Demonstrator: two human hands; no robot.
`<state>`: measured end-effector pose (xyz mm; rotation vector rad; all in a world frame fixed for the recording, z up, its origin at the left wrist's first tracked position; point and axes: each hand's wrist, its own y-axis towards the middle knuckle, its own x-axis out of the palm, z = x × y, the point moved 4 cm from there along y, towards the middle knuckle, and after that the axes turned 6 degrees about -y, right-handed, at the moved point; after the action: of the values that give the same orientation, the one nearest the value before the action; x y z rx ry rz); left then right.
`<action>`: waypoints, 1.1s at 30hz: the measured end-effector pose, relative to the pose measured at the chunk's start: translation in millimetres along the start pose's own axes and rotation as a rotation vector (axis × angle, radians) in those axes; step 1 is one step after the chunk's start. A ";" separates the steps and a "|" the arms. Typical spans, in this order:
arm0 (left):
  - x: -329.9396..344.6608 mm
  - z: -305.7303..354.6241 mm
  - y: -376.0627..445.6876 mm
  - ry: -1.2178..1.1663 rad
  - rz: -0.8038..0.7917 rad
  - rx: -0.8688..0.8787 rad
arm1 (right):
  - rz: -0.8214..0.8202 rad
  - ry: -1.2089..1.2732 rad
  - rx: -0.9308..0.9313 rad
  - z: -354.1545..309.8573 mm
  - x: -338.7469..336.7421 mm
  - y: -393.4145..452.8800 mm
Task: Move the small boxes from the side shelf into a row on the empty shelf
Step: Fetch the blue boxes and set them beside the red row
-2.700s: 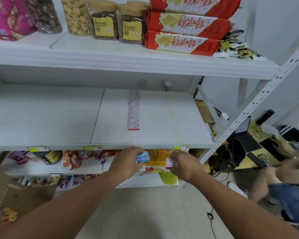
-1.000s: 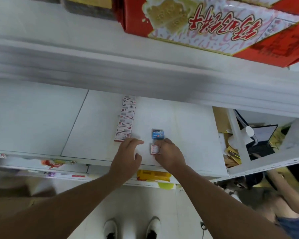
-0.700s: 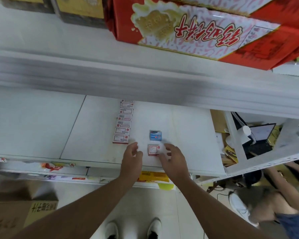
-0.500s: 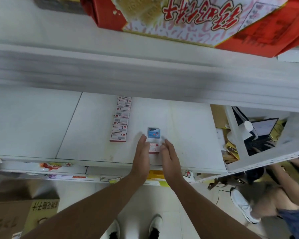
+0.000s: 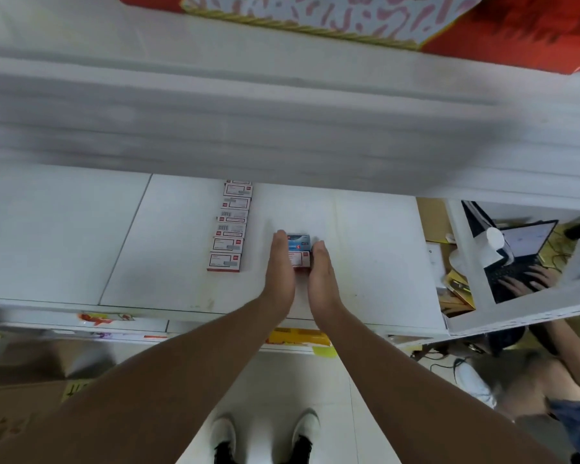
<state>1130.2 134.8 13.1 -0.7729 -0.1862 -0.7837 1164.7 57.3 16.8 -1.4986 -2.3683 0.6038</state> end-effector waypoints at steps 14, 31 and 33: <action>0.7 25.4 -0.3 0.324 0.034 0.139 | -0.006 -0.262 -0.077 -26.6 -20.6 -2.0; -86.9 94.5 -150.6 1.583 -0.012 0.394 | -0.273 -1.167 -0.362 -76.0 -59.2 -90.6; -89.8 102.3 -166.7 1.669 0.007 0.411 | -0.262 -1.250 -0.416 -84.3 -53.7 -108.6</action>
<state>963.3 180.2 141.1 0.4195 1.1201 -1.1057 1138.9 -15.3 142.6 -0.9574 -3.7181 1.3050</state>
